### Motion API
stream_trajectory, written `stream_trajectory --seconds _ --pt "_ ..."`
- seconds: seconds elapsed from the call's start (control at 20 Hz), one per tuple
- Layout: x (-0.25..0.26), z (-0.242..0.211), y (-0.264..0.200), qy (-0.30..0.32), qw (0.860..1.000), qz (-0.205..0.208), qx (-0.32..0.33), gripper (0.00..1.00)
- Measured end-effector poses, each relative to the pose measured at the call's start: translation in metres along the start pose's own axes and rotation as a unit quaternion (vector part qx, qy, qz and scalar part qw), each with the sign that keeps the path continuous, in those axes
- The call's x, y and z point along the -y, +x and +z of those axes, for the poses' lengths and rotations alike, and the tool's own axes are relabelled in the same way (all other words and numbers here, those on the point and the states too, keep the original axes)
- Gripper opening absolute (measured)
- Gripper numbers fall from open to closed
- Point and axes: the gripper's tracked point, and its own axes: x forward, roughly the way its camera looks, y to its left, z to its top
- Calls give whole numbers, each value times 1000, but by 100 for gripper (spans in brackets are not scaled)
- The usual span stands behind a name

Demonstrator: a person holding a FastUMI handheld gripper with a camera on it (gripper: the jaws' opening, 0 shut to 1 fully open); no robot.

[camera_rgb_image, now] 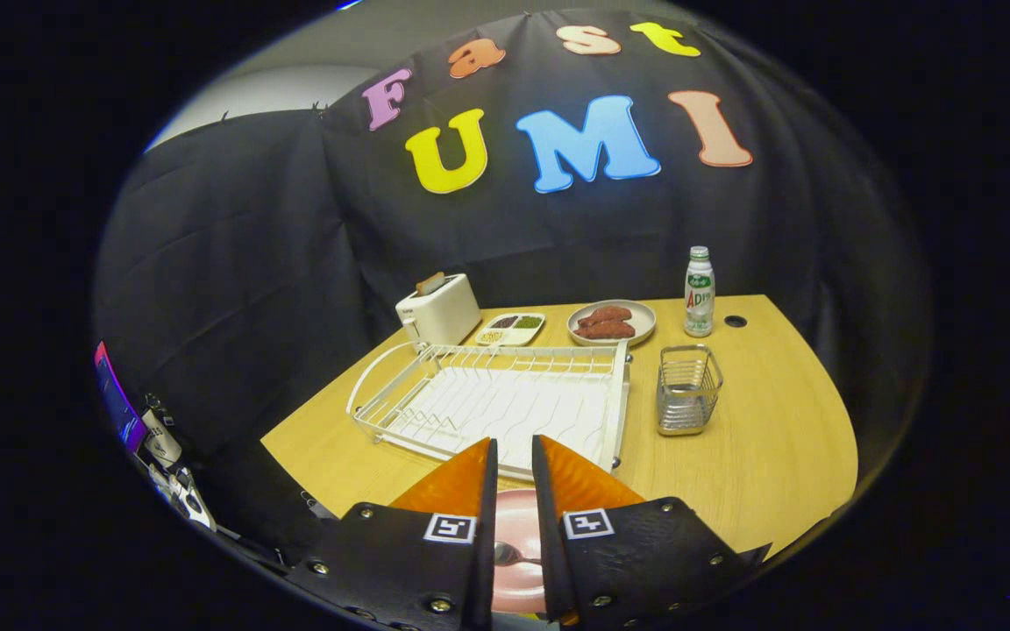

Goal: Take the plate from the dish rack, then take the spoon from the basket and place it into the plate.

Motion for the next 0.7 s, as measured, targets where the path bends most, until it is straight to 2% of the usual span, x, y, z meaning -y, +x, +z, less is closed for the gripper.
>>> stream_trajectory --seconds 0.35,0.7 --pt "16 95 -30 11 995 -21 102 22" --pt "38 200 -68 -53 976 -62 202 22"
